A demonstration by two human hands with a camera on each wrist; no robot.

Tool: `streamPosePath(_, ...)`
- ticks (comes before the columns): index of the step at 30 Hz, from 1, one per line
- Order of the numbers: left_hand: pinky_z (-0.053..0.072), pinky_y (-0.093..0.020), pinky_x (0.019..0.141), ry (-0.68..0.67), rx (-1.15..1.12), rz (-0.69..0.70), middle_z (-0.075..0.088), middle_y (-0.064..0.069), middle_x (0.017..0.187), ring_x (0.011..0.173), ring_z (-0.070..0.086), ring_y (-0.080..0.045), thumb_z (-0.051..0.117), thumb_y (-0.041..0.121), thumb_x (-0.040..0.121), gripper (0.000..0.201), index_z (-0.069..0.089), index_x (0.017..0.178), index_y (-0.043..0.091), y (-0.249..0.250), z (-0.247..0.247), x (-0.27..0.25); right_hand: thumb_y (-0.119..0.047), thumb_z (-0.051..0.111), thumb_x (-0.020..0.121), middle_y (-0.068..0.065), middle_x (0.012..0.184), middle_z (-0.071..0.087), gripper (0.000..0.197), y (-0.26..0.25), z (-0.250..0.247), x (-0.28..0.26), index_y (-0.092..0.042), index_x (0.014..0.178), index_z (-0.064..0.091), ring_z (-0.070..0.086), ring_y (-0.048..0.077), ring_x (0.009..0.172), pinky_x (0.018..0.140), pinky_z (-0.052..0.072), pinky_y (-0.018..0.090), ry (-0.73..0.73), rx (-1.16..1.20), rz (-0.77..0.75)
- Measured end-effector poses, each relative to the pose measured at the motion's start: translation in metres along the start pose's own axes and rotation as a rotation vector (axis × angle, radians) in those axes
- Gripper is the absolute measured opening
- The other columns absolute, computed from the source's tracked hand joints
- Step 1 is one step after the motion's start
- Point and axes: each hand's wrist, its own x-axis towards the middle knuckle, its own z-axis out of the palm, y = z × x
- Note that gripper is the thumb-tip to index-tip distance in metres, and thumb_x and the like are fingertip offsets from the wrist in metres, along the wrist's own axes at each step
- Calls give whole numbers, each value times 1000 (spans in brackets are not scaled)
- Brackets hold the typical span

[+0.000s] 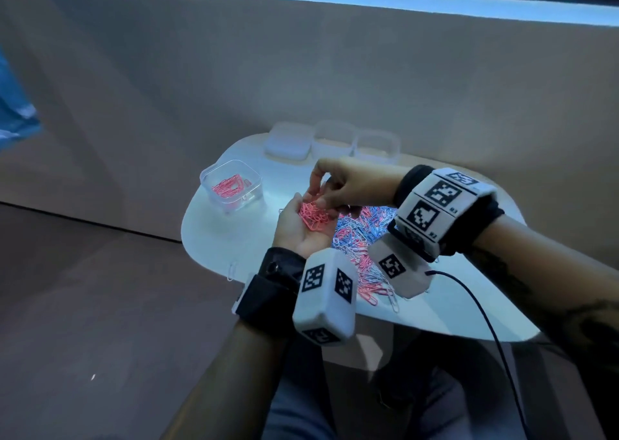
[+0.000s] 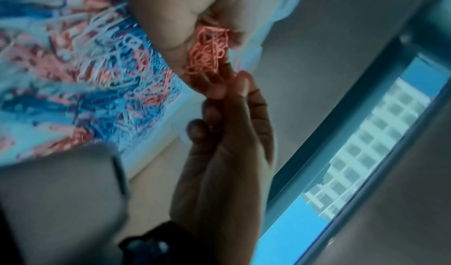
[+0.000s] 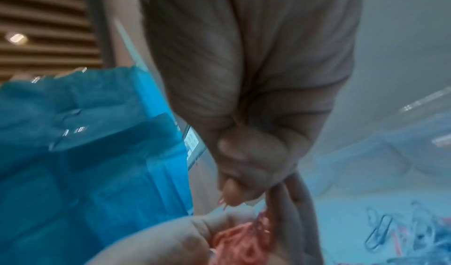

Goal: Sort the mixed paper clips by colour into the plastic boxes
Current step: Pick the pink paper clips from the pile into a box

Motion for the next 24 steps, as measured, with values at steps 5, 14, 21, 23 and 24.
streamPosePath(5,51,-19,52,-32,21,44,70,-8,65,48,64,-15,25,27,101,41,57,85,8,5,-1,-5,-1,61,85,3,61,54,23,-2,-2,1,-10,84,39,45,0,32,37,43,15,48,45,-25)
streamPosePath(14,56,-42,56,-102,-109,16,70,-18,76,64,70,-32,27,26,101,45,60,85,1,11,-5,-11,-23,54,92,-2,64,53,22,8,-17,4,-14,72,54,47,8,52,39,33,8,425,-11,-122)
streamPosePath(21,56,-33,52,-40,-174,24,66,-12,62,52,67,-23,32,22,99,45,62,72,1,30,-20,-12,-16,55,91,6,84,64,13,41,-26,23,-7,92,64,55,13,61,59,48,15,420,-284,79)
streamPosePath(23,48,-17,39,35,-94,-23,56,0,50,39,56,-12,36,24,99,39,54,66,12,41,-27,-12,-13,55,89,11,106,66,20,49,-24,30,-5,105,65,62,23,89,85,50,29,339,-512,159)
streamPosePath(24,38,-11,34,67,-9,-48,48,5,46,35,47,-8,35,25,99,38,47,63,17,45,-30,-13,-13,56,89,13,114,63,25,54,-23,33,-4,112,62,59,25,102,90,45,31,317,-580,183)
